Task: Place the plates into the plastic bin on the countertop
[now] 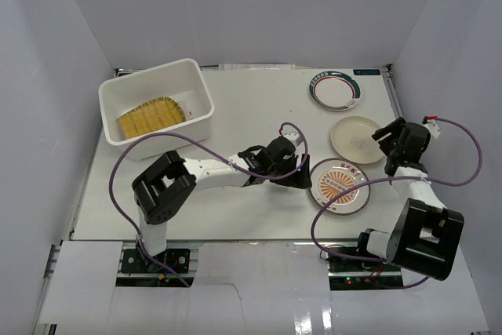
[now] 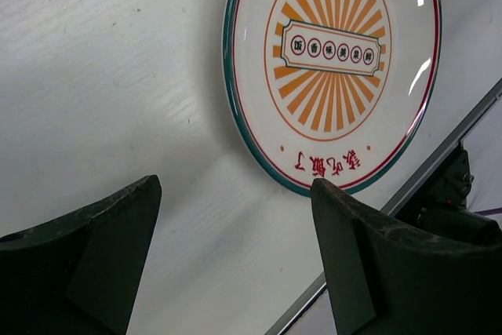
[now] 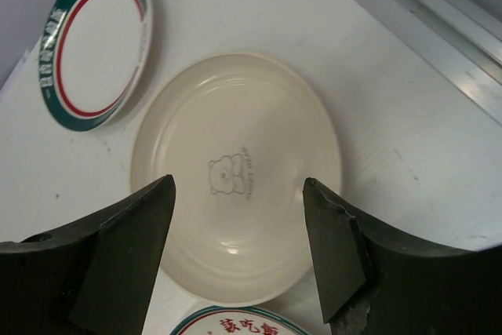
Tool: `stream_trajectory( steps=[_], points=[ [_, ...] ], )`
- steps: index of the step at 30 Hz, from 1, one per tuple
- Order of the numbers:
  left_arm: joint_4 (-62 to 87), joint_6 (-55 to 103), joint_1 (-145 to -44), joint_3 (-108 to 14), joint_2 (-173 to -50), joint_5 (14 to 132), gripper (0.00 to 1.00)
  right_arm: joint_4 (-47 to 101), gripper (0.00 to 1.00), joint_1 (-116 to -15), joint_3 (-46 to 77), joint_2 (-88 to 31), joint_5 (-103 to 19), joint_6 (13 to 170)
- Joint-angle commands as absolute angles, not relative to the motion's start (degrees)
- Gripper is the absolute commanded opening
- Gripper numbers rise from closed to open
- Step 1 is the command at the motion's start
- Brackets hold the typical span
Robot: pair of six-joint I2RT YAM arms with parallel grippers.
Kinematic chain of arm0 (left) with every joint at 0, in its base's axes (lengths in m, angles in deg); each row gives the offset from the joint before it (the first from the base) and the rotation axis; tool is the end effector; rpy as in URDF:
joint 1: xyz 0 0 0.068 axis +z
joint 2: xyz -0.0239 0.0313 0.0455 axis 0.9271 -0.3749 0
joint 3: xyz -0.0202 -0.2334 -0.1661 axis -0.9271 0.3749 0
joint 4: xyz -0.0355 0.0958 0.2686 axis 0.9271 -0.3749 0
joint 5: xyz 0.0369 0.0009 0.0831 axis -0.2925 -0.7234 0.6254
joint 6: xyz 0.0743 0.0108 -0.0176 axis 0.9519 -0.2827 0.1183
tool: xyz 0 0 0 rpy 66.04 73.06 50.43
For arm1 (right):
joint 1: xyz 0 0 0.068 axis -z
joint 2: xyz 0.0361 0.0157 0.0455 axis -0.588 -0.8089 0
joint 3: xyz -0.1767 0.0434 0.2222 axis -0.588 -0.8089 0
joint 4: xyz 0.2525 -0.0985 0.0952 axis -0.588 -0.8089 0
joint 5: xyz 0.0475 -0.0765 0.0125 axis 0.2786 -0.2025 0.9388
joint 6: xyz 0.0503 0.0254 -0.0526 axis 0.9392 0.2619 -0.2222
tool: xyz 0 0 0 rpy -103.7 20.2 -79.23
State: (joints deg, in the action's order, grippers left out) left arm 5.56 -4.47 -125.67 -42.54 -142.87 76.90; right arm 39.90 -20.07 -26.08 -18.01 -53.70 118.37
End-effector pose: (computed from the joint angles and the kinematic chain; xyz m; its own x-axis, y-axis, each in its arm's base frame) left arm 0.2365 -0.3831 0.1627 -0.8415 0.1346 -0.5232 0.4336 0.7459 -0.5056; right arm 0.2969 -0.0894 0.2054 -0.1469 0.6140 -0.7756 0.4964 0.7239 0.4791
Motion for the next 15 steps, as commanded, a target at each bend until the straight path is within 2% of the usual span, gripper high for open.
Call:
stream_trajectory(
  steps=[1, 3, 7, 8, 10, 11, 13, 15],
  points=[
    [8.13, -3.97, -125.73, -47.45, -145.79, 75.4, 0.87, 42.01, 0.72, -17.22, -30.13, -16.77, -59.39, 120.59],
    [8.04, -3.61, -125.81, -49.9, -148.17, 74.6, 0.87, 42.98, 0.72, -16.59, -31.28, -18.43, -59.32, 121.03],
    [7.61, -3.18, -126.25, -53.69, -153.62, 73.9, 0.77, 44.12, 0.67, -15.98, -29.63, -24.67, -53.44, 121.91],
    [7.34, -3.09, -126.43, -54.31, -155.29, 73.98, 0.67, 44.47, 0.65, -15.98, -29.27, -27.03, -52.47, 122.09],
    [6.64, -3.09, -126.6, -55.19, -156.53, 74.42, 0.57, 45.09, 0.59, -15.98, -28.57, -29.15, -50.44, 122.62],
    [6.55, -3.0, -126.6, -55.19, -157.23, 75.03, 0.48, 45.96, 0.56, -15.89, -28.3, -29.95, -50.35, 123.05],
    [5.94, -2.65, -126.6, -55.1, -157.68, 75.91, 0.39, 47.19, 0.51, -15.98, -28.39, -31.97, -47.1, 123.76],
    [5.24, -2.3, -126.6, -55.02, -158.03, 77.49, 0.25, 48.25, 0.46, -15.98, -28.65, -33.29, -46.66, 124.73]
  ],
)
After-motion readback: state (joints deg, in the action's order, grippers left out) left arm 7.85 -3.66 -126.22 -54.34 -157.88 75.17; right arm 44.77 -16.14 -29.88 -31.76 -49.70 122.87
